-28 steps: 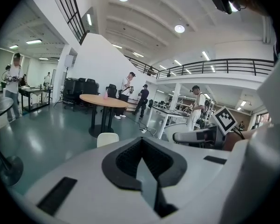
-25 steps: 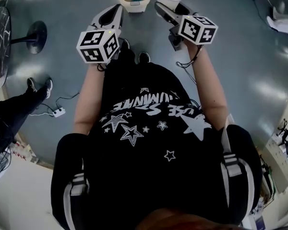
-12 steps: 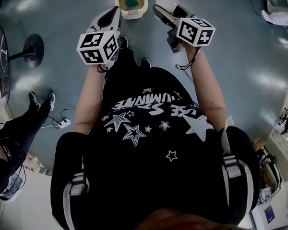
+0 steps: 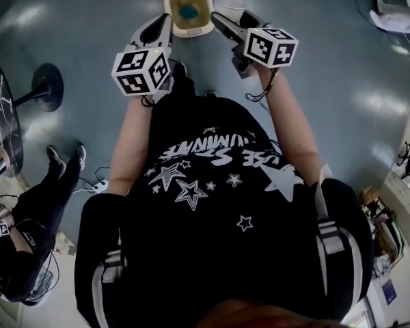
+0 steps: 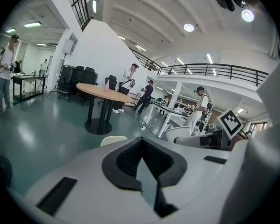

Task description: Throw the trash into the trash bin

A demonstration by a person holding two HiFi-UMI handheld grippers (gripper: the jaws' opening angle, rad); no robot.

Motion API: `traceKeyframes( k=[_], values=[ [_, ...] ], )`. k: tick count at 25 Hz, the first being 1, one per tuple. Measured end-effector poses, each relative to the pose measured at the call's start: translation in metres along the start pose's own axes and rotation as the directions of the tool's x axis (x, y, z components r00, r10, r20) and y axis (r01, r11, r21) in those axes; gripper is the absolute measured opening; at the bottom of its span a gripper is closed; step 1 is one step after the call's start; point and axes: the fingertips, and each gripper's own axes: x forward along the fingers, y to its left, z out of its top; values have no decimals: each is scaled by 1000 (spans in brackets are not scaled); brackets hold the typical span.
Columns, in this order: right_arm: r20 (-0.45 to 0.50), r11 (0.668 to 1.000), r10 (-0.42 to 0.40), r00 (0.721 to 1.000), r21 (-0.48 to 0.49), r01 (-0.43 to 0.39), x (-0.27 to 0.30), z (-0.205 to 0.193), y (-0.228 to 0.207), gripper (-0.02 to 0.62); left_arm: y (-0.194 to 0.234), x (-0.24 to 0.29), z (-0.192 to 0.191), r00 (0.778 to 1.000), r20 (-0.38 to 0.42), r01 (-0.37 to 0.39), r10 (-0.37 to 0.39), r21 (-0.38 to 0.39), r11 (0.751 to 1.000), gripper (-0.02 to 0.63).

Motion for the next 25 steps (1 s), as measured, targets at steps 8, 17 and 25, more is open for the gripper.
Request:
traceKeyframes(
  k=[8, 17, 25],
  values=[
    [-38, 998, -56, 998, 29, 57, 42, -2, -13, 314, 32, 39, -7, 996, -76, 42, -42, -12, 999, 11],
    [-33, 989, -113, 993, 91, 116, 51, 5, -26, 316, 43, 60, -10, 986, -132, 97, -100, -24, 995, 11],
    [-44, 990, -93, 995, 105, 97, 72, 5, -29, 315, 62, 88, -15, 983, -155, 94, -95, -14, 995, 11]
  ],
)
